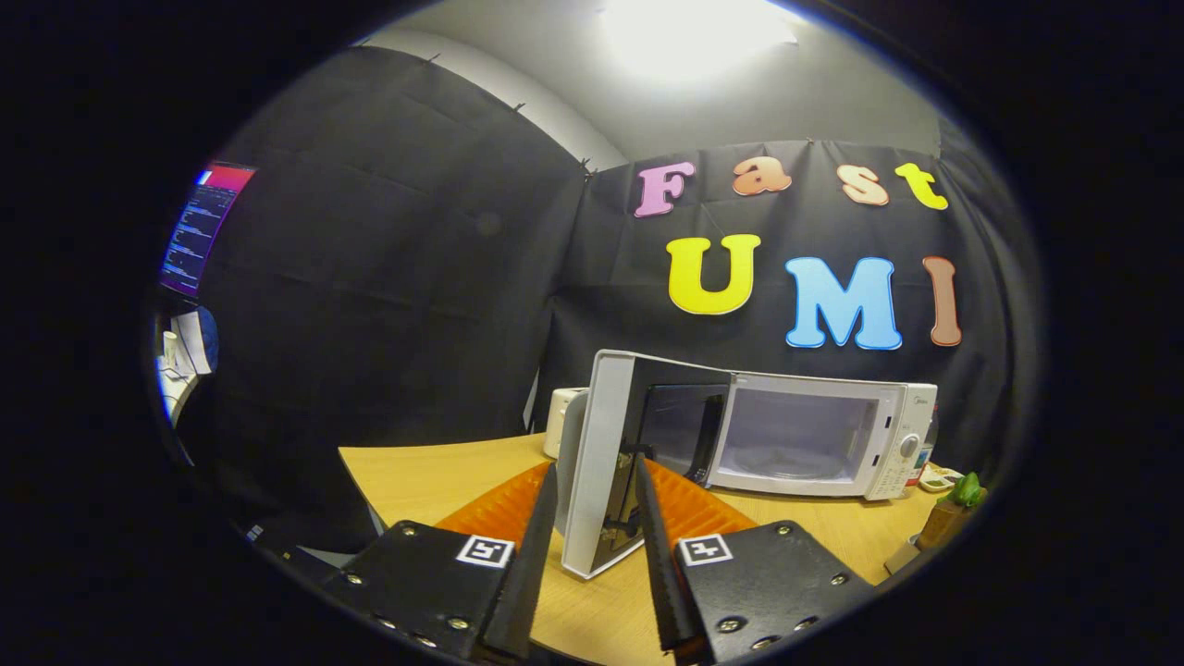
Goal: Open the microwave, put the food inside, and close the microwave door.
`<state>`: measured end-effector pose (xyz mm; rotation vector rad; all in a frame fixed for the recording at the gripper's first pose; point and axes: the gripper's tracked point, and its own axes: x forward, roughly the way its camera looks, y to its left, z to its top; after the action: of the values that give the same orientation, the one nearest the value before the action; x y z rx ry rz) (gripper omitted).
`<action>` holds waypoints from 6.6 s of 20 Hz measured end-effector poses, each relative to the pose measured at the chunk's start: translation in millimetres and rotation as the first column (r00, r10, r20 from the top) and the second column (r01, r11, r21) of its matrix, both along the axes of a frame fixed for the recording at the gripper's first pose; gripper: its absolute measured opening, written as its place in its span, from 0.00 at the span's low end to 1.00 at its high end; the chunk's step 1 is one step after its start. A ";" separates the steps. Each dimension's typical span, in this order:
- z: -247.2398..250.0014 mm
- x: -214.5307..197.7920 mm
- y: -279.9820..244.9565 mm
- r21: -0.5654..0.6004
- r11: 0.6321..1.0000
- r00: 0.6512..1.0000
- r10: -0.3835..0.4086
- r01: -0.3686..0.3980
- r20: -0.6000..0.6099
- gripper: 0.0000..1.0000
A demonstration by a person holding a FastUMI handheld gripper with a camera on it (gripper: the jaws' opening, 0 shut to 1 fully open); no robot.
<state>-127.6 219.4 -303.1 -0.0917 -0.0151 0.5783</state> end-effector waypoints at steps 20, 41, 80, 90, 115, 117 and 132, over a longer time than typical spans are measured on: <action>-48.1 25.2 -323.7 -0.221 0.815 0.828 -0.558 0.536 -0.052 0.68; -56.8 35.3 -350.3 -0.136 0.808 0.797 -0.589 0.574 -0.135 0.19; -61.6 386.2 -149.8 0.148 0.904 0.861 -0.319 0.402 -0.396 0.19; -77.9 460.0 -131.6 0.332 0.842 0.849 -0.245 0.426 -0.469 0.18; -68.6 416.6 -168.5 0.067 0.878 0.839 -0.427 0.474 -0.336 0.96; -60.1 388.0 -162.9 0.071 0.895 0.857 -0.396 0.441 -0.331 0.96; 8.2 146.0 -105.4 0.042 0.991 0.980 -0.121 0.129 -0.156 0.96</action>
<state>18.4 114.0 -295.0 0.0024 0.1238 0.4580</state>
